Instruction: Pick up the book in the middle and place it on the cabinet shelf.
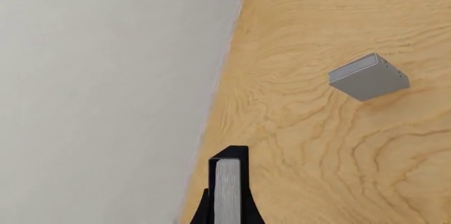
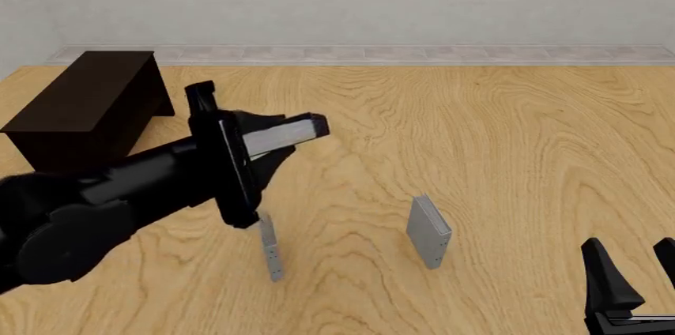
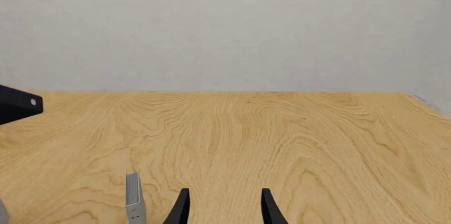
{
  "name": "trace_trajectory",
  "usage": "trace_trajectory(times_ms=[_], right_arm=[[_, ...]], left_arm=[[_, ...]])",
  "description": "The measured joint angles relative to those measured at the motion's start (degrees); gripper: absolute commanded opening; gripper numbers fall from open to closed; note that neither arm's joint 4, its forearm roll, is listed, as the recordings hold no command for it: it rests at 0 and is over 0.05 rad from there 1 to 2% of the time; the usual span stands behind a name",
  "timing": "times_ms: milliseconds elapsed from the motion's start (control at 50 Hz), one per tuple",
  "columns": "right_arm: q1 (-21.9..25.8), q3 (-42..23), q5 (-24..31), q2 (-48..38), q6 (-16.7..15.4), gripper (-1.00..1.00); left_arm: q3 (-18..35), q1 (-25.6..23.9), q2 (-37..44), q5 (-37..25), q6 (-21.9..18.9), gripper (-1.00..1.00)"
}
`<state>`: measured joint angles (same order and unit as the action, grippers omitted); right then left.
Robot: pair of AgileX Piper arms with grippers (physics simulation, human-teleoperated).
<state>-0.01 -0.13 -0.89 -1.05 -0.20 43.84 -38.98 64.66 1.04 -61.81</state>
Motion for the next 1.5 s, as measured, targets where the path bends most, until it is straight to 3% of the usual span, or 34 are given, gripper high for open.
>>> trace_trajectory(times_ms=[380,920,1500], right_arm=[[0.00,0.00,0.00,0.00,0.00,1.00],[0.00,0.00,0.00,0.00,0.00,1.00],[0.00,0.00,0.00,0.00,0.00,1.00]], left_arm=[[-0.51,6.12,-0.81,2.37,-2.91,-1.00],[4.53,13.52,-0.63,1.01,-6.04,-1.00],[2.21,22.17,3.35,7.39,-12.74,-1.00]])
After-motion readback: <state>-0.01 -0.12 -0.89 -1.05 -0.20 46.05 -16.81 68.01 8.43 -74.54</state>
